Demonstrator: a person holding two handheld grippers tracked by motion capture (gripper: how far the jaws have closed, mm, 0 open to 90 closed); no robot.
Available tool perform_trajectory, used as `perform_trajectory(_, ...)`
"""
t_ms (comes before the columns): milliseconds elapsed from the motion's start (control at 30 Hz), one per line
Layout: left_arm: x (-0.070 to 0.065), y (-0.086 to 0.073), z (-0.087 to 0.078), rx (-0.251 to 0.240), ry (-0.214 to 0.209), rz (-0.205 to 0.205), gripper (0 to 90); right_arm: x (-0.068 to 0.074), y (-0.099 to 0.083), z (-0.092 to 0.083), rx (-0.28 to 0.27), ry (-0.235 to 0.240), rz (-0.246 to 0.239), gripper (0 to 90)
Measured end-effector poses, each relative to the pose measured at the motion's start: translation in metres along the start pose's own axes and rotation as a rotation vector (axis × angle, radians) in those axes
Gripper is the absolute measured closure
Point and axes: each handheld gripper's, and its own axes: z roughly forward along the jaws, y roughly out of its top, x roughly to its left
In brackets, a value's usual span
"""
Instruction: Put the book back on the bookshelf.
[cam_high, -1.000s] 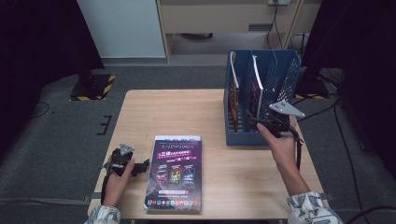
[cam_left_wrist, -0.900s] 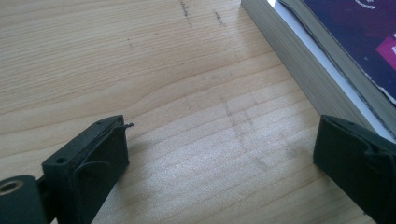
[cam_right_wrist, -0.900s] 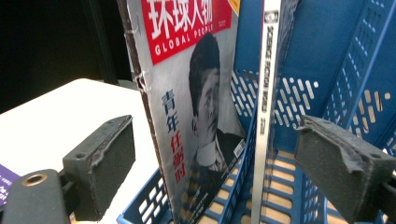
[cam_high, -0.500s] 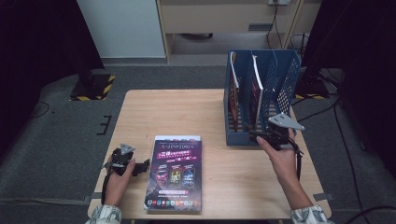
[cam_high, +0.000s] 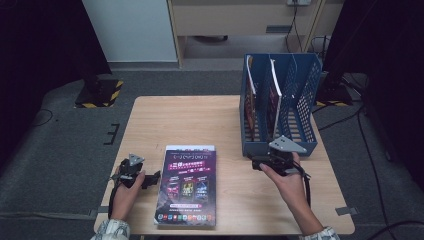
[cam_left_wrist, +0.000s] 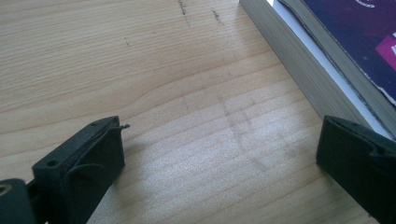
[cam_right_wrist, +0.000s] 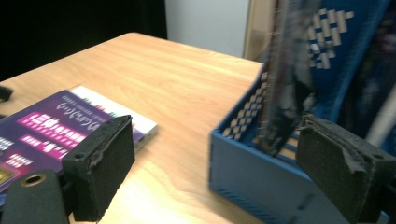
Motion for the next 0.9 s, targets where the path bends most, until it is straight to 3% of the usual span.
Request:
perform_trajectory(167, 0.002, -0.001, -0.002, -0.013, 0.0, -0.009, 3.4, 0.016, -0.004, 0.006, 0.006, 0.044, -0.009, 13.6)
perform_trajectory(367, 0.006, 0.0, -0.012, -0.044, -0.001, -0.066, 8.8, 0.037, -0.01, 0.016, 0.059, 0.097, -0.042, 18.4)
perform_trajectory(533, 0.003, 0.004, -0.027, -0.126, -0.026, -0.083, 12.5, 0.052, -0.011, 0.023, 0.072, 0.137, -0.063, 21.6)
perform_trajectory(633, -0.003, 0.009, -0.034, -0.149, -0.045, -0.077, 18.8, 0.056, -0.014, 0.03, 0.093, 0.165, -0.047, 25.2)
perform_trajectory(833, -0.022, 0.017, -0.041, -0.162, -0.087, -0.03, 28.4, 0.064, -0.019, 0.037, 0.121, 0.186, -0.074, 26.7)
perform_trajectory(900, -0.027, 0.019, -0.038, -0.153, -0.088, -0.011, 30.6, 0.065, -0.021, 0.038, 0.119, 0.233, -0.067, 23.8)
